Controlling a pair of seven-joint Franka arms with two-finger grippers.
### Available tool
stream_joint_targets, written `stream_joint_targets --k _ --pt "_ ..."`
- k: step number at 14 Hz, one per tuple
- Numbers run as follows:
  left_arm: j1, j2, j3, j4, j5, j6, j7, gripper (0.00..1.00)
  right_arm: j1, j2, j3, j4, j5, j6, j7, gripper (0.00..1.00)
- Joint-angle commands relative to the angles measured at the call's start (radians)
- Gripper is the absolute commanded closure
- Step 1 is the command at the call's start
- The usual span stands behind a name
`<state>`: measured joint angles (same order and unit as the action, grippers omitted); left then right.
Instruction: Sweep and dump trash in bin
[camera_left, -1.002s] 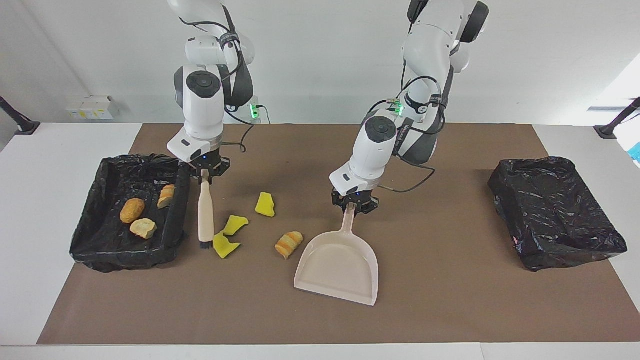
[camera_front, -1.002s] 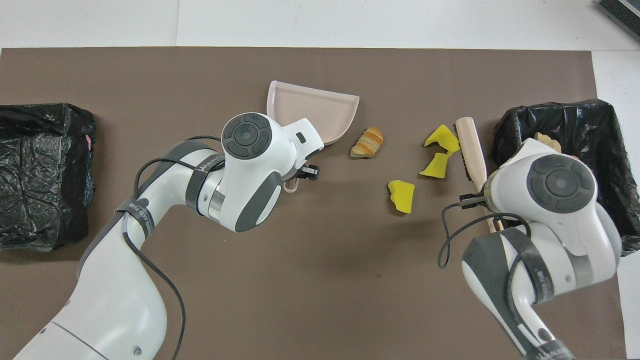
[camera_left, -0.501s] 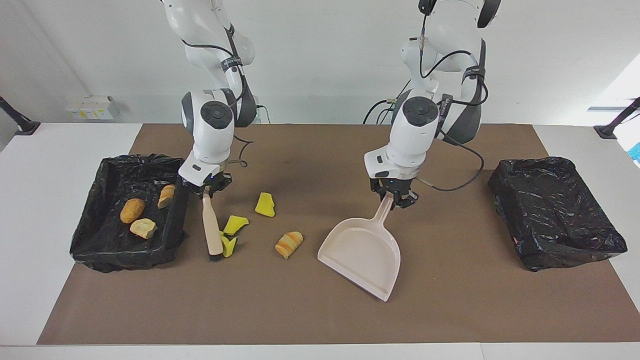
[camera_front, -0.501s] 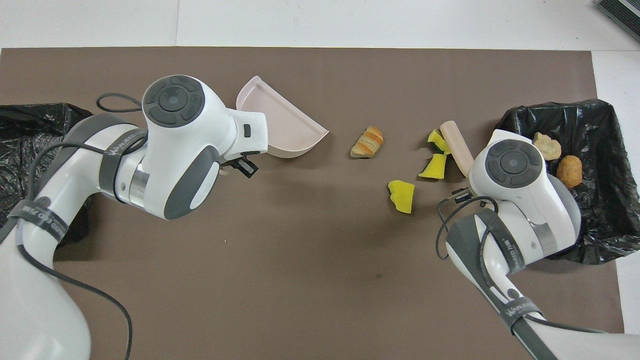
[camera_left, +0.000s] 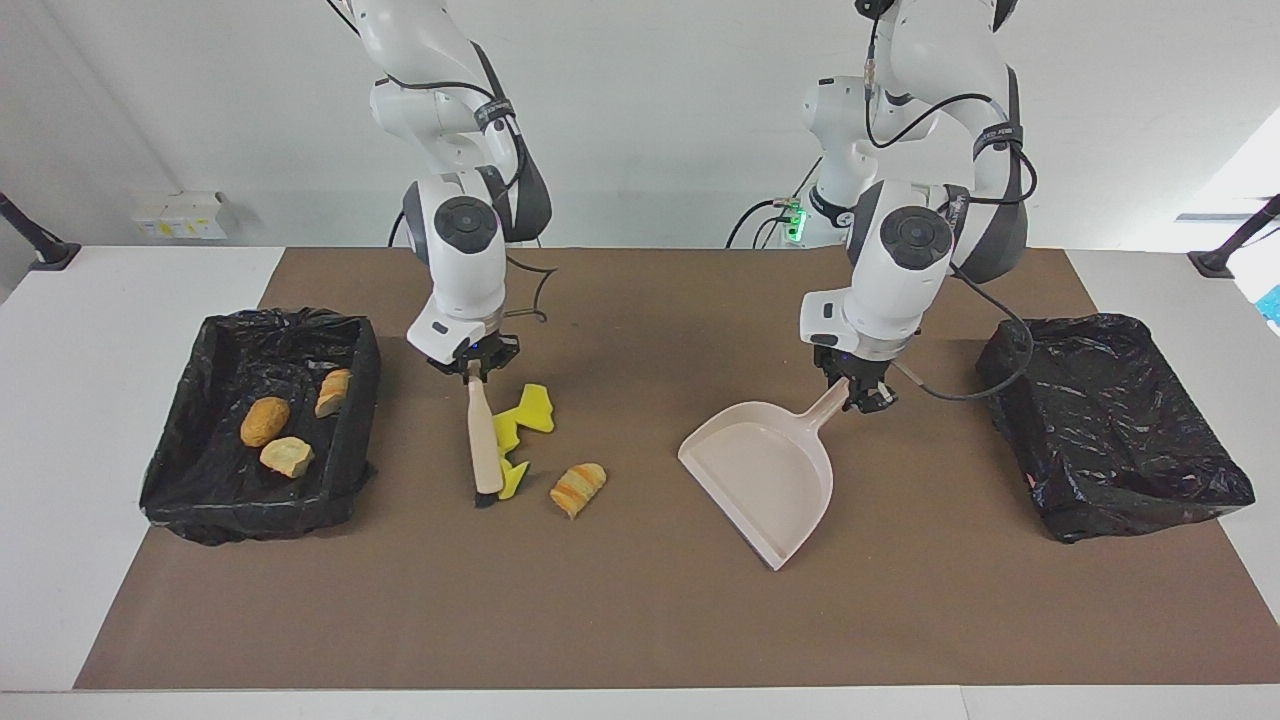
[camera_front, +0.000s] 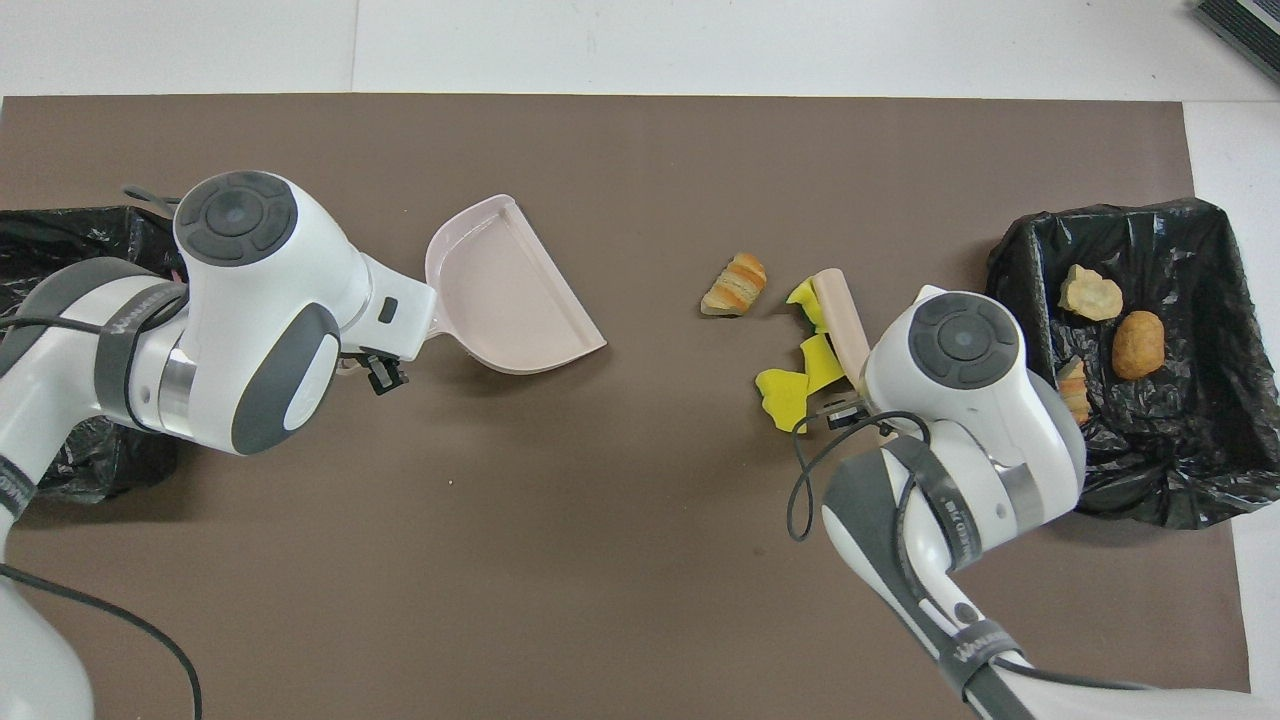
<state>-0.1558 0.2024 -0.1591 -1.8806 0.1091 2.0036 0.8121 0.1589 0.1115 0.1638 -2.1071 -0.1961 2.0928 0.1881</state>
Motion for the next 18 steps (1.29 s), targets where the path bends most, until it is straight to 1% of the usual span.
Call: stream_joint_targets --k 1,3,5,7,8,10,11,12,13,14,15,16,18 --pt "0.061 -0.107 -0.01 -0.167 0.021 0.107 0.186 1.0 0.062 -0.021 0.01 -0.016 0.056 -0.028 0.005 1.0" --pt "0.042 -0.095 -0.011 -0.169 0.021 0.173 0.17 1.0 0.119 -0.02 0.01 0.002 0.128 -0.03 0.005 1.0" --pt "-0.011 -0.086 -0.011 -0.198 0.021 0.201 0.125 1.0 0.139 -0.009 0.01 0.048 0.153 -0.06 0.017 1.0" --pt "-0.03 -0.09 -0.011 -0.235 0.021 0.25 0.116 1.0 0.122 -0.015 0.008 0.071 0.155 -0.079 0.02 1.0" --pt "-0.034 -0.093 -0.013 -0.238 0.021 0.25 0.108 1.0 0.111 -0.016 0.0 0.093 0.153 -0.097 0.02 1.0" --pt "-0.054 -0.109 -0.011 -0.262 0.021 0.241 0.085 1.0 0.082 -0.009 -0.001 0.146 0.106 -0.126 0.002 1.0" --pt "-0.054 -0.109 -0.011 -0.264 0.02 0.239 0.079 0.81 0.08 -0.001 0.0 0.157 0.054 -0.122 -0.01 1.0" --pt "-0.051 -0.107 -0.013 -0.264 0.02 0.245 0.078 0.36 0.079 0.011 0.0 0.168 0.006 -0.109 -0.028 1.0" --pt "-0.051 -0.107 -0.013 -0.264 0.02 0.244 0.067 0.33 0.056 0.025 0.0 0.185 -0.026 -0.096 -0.067 1.0" --pt "-0.051 -0.109 -0.013 -0.264 0.02 0.242 0.044 0.27 0.024 0.043 0.002 0.199 -0.035 -0.068 -0.128 1.0" --pt "-0.053 -0.107 -0.013 -0.264 0.02 0.242 0.015 0.18 0.012 0.072 0.0 0.225 -0.051 -0.048 -0.195 1.0" --pt "-0.054 -0.107 -0.013 -0.262 0.02 0.248 -0.008 0.13 0.011 0.109 0.002 0.249 -0.098 -0.033 -0.257 1.0" --pt "-0.054 -0.106 -0.013 -0.261 0.02 0.254 -0.024 0.13 0.019 0.154 0.002 0.266 -0.159 -0.008 -0.324 1.0"
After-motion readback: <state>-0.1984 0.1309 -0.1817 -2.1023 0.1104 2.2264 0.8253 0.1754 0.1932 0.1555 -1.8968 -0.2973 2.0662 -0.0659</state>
